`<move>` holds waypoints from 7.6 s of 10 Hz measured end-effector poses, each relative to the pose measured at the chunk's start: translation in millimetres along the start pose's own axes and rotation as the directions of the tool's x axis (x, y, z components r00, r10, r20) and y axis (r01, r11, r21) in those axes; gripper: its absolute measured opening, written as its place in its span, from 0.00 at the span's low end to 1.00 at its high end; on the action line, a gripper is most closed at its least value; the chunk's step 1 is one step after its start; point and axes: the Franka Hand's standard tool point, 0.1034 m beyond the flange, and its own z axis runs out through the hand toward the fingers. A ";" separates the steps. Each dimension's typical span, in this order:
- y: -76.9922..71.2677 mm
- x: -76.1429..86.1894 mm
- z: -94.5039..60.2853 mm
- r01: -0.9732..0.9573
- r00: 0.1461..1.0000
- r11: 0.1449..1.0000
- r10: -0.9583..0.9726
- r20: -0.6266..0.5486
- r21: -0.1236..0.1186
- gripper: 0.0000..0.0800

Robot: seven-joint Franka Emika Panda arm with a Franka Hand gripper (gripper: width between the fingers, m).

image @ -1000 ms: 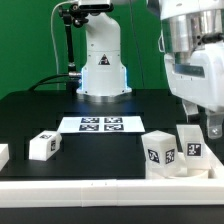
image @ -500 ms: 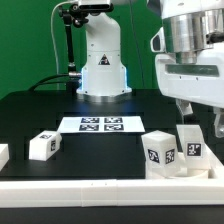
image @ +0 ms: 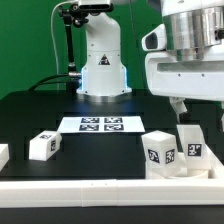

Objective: Assemble stool

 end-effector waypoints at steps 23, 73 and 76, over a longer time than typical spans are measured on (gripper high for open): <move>1.3 14.9 -8.1 0.968 -0.213 -0.216 -0.976 0.035 -0.126 0.81; 1.7 -2.5 16.3 -0.464 0.886 0.886 0.463 -0.008 -0.009 0.42; 0.4 -5.6 16.7 -0.600 0.800 0.800 0.600 0.000 -0.008 0.42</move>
Offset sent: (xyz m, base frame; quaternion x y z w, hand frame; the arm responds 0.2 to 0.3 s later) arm 0.0000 0.0000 0.0000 0.0000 0.0000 0.0000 1.0000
